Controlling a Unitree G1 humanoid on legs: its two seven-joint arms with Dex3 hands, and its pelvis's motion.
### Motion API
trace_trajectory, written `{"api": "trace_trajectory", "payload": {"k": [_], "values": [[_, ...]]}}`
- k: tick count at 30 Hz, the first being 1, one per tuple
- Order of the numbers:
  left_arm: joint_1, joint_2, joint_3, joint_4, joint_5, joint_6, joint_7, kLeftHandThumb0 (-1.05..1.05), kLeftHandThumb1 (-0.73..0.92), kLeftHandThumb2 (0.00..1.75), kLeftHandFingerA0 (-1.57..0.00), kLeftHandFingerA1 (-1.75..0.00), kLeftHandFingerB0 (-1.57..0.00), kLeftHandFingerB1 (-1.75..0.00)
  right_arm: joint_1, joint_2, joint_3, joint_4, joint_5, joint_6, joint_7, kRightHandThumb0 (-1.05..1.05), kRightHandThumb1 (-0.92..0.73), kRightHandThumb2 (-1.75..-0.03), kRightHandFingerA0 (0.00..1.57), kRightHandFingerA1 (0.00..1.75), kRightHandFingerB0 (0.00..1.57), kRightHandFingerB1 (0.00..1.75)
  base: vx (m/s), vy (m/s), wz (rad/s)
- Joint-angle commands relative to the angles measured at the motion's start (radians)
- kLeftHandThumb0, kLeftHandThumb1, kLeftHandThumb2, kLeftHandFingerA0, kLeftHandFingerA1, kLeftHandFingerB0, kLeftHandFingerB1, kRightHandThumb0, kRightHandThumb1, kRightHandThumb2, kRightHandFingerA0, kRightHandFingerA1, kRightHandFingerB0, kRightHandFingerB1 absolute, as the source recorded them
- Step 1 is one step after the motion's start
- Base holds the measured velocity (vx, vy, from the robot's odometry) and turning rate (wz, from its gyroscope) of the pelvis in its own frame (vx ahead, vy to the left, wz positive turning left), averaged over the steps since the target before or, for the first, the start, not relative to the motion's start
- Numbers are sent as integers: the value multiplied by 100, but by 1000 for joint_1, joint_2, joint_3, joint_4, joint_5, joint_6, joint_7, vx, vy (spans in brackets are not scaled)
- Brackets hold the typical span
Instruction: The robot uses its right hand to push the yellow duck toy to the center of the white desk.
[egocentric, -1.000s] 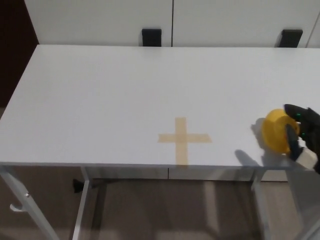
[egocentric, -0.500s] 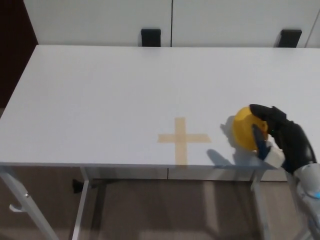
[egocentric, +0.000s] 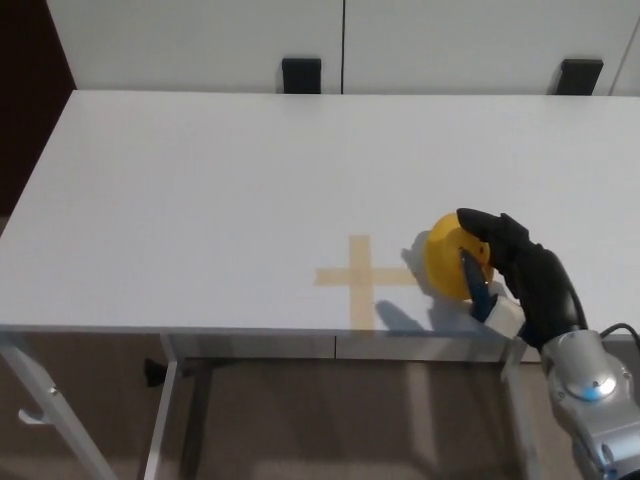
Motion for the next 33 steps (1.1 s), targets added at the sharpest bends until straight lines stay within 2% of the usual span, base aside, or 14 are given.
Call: {"api": "trace_trajectory", "payload": {"k": [1,4,11,13,14,20,26,27,33], "values": [[4,4,1,-3,1,-42,11,-15,59,75,-87,-83,-89,-85,-3,37,26,15,-14,82,20,-88,-92,-79,18,50,18,37,0,0,0],[1,5,-2,1,6,-41,12,-13,60,80,-86,-84,-89,-86,-12,46,32,21,-20,78,17,-88,-92,-80,17,51,18,38,0,0,0],[-5,5,-3,9,8,-37,12,-13,60,77,-88,-84,-89,-85,-27,83,42,17,-21,90,14,-88,-92,-80,18,54,19,40,0,0,0],[-1,6,-7,3,11,-45,11,-13,59,83,-86,-84,-90,-86,-35,101,56,16,-33,97,11,-89,-92,-80,18,53,17,39,0,0,0],[0,4,-4,4,8,-45,12,-12,59,81,-86,-83,-88,-85,-38,113,65,19,-39,99,7,-90,-92,-80,15,52,24,42,0,0,0],[2,4,-3,2,7,-41,12,-15,61,81,-87,-86,-88,-86,-50,148,103,25,-67,131,-4,-93,-91,-81,9,51,21,41,0,0,0],[-2,4,-2,6,7,-42,7,-15,61,77,-86,-83,-86,-84,-48,160,121,28,-74,131,-4,-90,-92,-80,14,53,24,43,0,0,0],[-1,4,2,5,3,-43,7,-14,59,82,-86,-85,-87,-87,-44,164,126,23,-77,137,-3,-92,-92,-80,19,55,18,41,0,0,0],[1,1,-1,5,7,-43,10,-14,59,83,-87,-85,-89,-86,-30,170,135,22,-78,136,2,-91,-92,-78,19,53,18,38,0,0,0]]}}
